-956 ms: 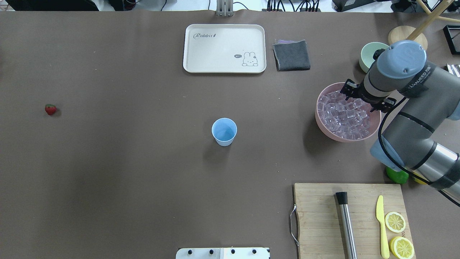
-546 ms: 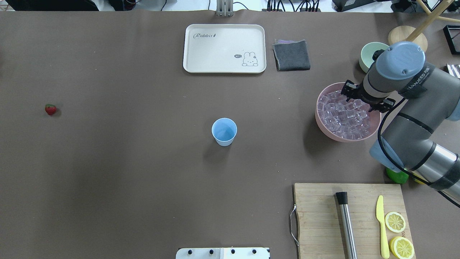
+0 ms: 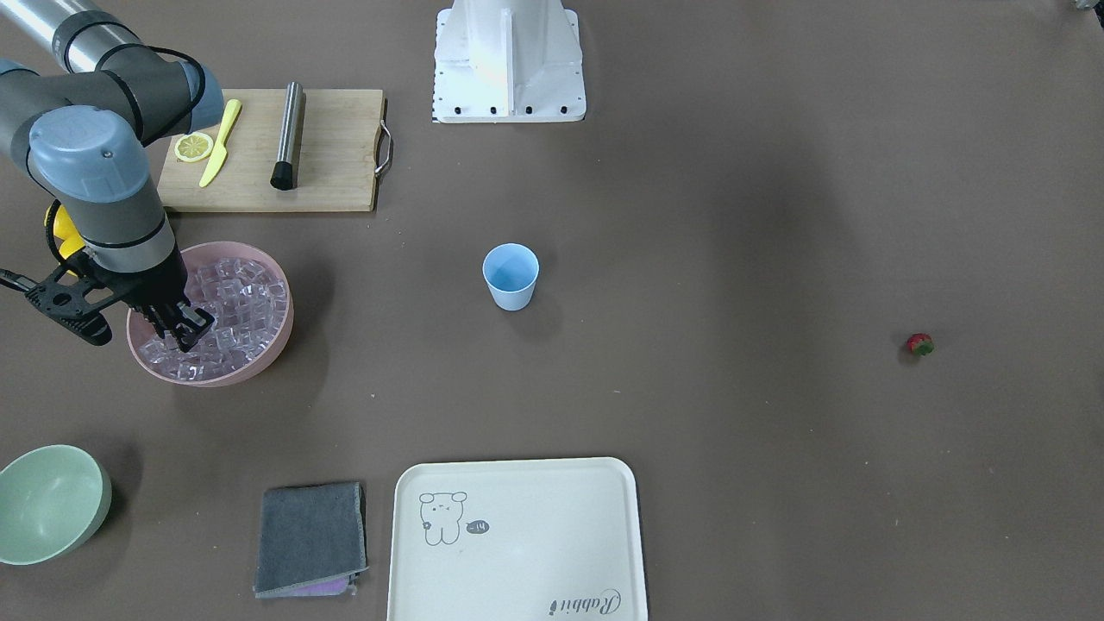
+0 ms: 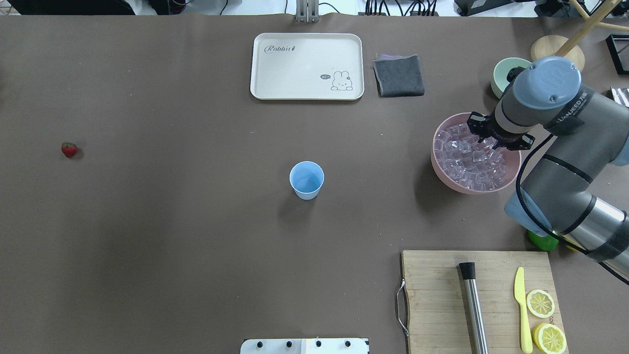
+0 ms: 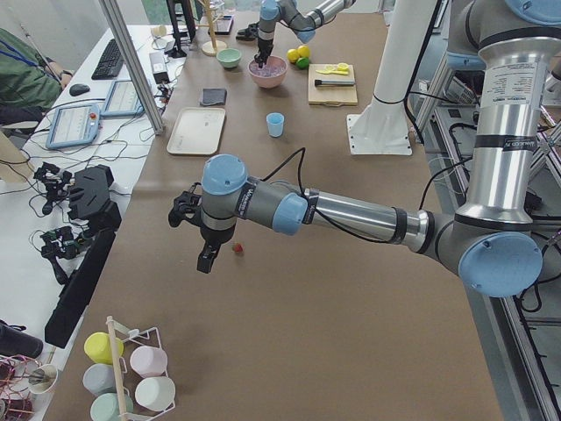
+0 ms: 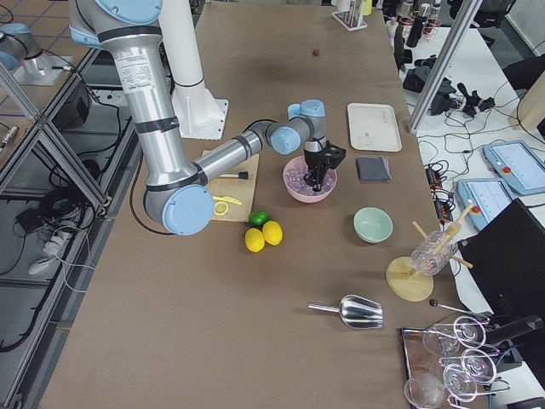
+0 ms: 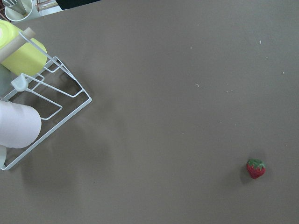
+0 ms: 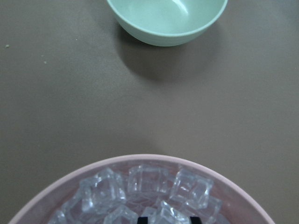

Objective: Put ice and strawberries in cup
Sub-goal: 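Lower the right gripper into the bowl and grasp an ice cube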

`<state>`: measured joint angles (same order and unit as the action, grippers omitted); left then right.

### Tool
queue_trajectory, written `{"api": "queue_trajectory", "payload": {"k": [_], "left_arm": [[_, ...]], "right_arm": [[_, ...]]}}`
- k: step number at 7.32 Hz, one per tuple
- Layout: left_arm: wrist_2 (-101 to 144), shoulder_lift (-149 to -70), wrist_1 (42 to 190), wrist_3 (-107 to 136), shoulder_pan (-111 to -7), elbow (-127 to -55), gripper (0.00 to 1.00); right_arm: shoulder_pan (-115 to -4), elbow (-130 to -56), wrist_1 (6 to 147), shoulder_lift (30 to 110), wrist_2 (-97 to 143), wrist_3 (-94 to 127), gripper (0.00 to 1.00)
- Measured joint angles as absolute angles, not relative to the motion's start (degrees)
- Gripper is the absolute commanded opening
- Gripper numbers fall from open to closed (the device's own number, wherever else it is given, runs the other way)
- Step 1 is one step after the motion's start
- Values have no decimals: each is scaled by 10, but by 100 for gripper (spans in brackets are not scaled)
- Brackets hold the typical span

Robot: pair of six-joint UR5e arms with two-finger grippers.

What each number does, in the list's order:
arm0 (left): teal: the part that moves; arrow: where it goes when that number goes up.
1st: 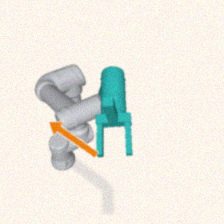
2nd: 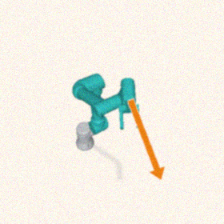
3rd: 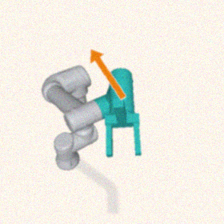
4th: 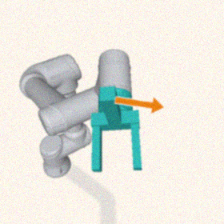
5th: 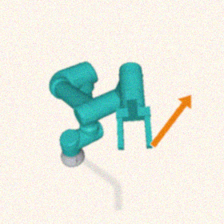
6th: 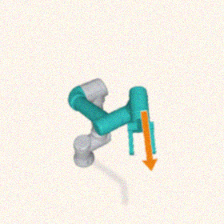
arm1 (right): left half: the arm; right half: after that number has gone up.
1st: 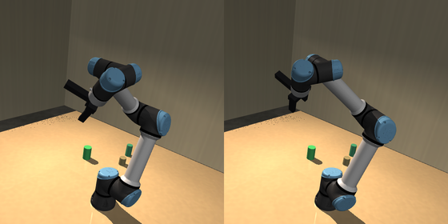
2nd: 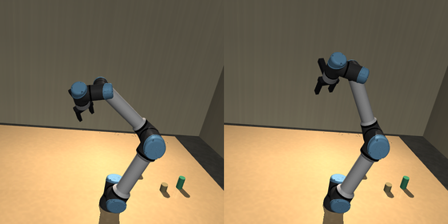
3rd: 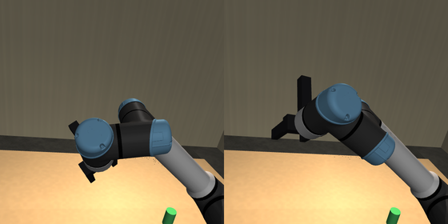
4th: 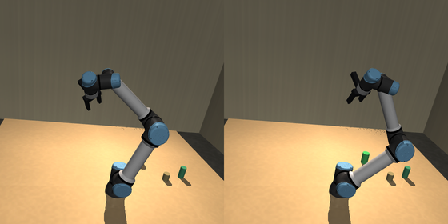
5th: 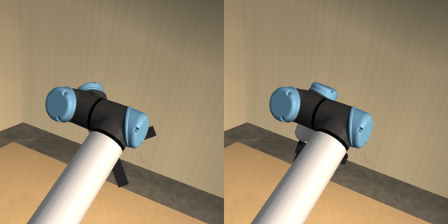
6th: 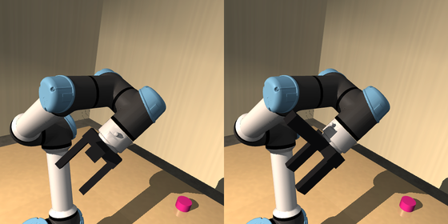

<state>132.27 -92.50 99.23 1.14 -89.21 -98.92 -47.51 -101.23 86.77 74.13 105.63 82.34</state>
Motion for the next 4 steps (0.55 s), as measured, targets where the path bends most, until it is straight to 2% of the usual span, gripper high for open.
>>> {"api": "queue_trajectory", "payload": {"k": [4], "left_arm": [[1323,-924,992,11,-892,-987,98]], "right_arm": [[-469,-1072,884,731,1058,821,0]]}}
